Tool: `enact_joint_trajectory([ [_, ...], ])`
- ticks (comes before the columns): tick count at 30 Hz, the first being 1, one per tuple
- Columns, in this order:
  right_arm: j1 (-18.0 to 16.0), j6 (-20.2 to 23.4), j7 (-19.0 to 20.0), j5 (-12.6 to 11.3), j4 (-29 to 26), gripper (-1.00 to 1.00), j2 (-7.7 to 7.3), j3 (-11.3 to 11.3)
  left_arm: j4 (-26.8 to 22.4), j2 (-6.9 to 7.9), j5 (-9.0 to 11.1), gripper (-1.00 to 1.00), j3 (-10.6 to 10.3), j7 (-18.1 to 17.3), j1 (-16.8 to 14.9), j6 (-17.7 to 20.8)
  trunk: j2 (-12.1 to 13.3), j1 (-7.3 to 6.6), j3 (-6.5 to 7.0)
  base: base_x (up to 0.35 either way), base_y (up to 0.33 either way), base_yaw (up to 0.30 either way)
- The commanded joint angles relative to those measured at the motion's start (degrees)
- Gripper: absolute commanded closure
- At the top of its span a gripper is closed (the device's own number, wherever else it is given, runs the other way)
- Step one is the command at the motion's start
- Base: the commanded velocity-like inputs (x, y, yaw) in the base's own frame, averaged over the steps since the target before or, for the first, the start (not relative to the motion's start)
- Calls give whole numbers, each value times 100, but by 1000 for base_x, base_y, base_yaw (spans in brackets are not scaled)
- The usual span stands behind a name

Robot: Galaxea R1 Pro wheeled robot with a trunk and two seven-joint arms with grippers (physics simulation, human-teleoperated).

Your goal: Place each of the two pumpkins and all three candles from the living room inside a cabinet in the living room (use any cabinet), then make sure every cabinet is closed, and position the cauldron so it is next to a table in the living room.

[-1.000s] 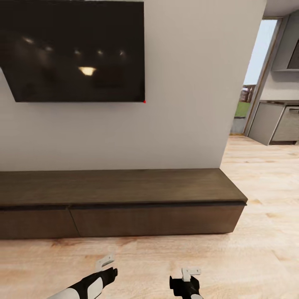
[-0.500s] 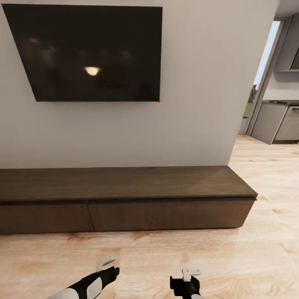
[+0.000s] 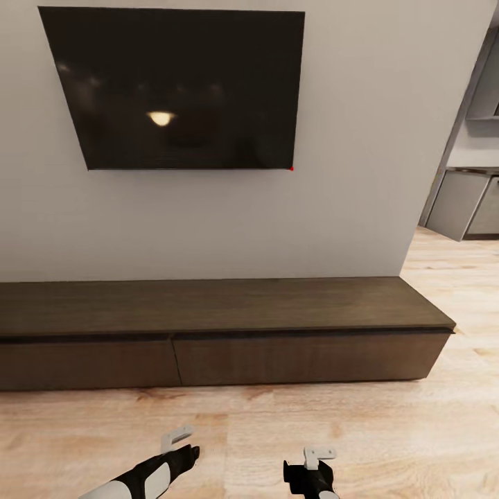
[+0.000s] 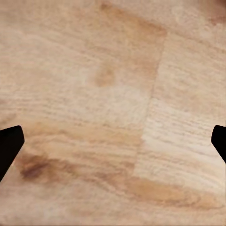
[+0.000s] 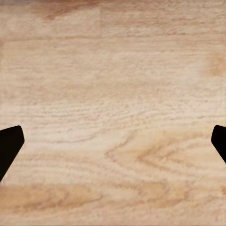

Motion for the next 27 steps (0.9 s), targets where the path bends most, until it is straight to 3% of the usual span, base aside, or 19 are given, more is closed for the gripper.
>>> enact_joint_trajectory([
  [1, -2, -9, -27, -33, 1, -100, 2, 49, -4, -1, 61, -100, -12, 6, -1, 4, -2, -1, -5, 0, 324, 0],
  [27, -2, -18, 8, -33, 1, -100, -1, 47, -4, 81, 65, -100, -12, 6, -1, -14, -2, -1, -5, 17, 324, 0],
])
